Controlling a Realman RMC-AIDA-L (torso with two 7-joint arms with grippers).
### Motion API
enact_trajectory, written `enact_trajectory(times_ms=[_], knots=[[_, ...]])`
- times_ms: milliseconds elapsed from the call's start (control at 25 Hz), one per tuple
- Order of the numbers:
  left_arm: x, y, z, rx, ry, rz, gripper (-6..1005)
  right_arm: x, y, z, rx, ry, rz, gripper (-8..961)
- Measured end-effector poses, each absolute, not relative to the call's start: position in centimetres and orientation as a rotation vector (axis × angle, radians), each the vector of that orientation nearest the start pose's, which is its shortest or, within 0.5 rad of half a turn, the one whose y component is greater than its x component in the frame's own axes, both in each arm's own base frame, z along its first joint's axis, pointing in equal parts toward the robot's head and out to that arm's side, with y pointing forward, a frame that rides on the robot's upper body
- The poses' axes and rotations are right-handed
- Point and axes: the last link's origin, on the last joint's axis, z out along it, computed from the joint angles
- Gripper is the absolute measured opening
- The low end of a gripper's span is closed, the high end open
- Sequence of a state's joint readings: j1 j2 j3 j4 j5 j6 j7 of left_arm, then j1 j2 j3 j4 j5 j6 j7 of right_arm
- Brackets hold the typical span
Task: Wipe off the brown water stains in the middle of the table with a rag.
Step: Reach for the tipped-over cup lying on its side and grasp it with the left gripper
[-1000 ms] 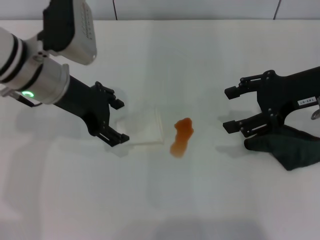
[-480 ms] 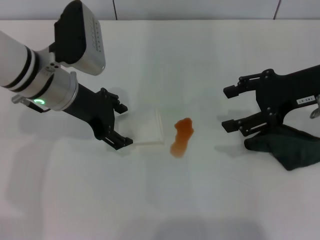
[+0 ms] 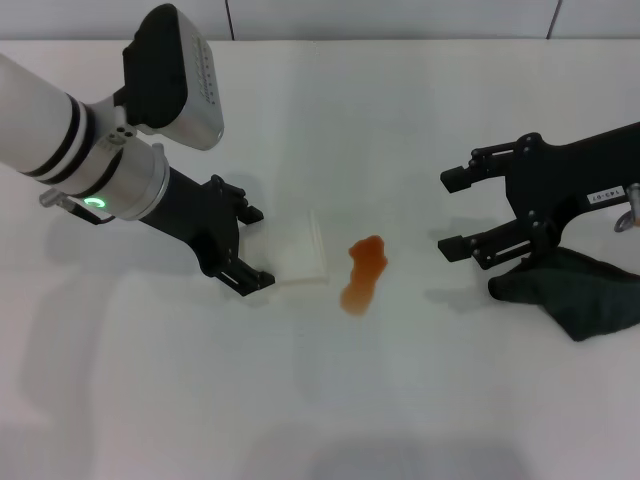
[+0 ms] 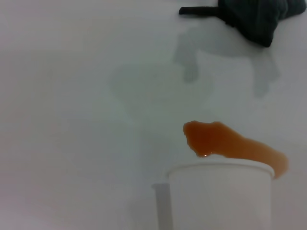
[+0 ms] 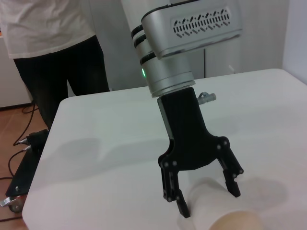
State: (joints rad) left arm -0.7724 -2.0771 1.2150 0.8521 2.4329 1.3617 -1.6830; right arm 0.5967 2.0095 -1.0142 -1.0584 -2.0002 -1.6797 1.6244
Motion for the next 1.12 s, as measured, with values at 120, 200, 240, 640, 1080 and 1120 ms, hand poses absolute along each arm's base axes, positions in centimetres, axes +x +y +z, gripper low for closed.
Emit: enact_trajectory(times_ms=[120,200,240,640,1080,1120], knots=[[-19.89,38.22,-4.22,-2.986,-0.130,0.372,891,18.34,35.15,3.54,-3.011,0.196,0.347,841],[-19.95,38.18,-4.32,-2.988,-0.135,0.370,891,18.33,35.14,3.50,-3.012,0.195,0.345,841],[-19.94,38.20,-4.36,-2.987,-0.137,0.365,891,18.32,35.14,3.49,-3.013,0.195,0.345,841],[-19.92,38.40,-4.42,-2.972,-0.143,0.346,892,18.01,35.31,3.46,-3.015,0.181,0.344,841],[-19.84,38.49,-4.82,-2.963,-0.122,0.350,890,18.00,35.31,3.43,-3.017,0.178,0.342,841],[-19.87,38.48,-4.96,-2.965,-0.124,0.352,886,18.02,35.30,3.40,-3.018,0.180,0.342,841]])
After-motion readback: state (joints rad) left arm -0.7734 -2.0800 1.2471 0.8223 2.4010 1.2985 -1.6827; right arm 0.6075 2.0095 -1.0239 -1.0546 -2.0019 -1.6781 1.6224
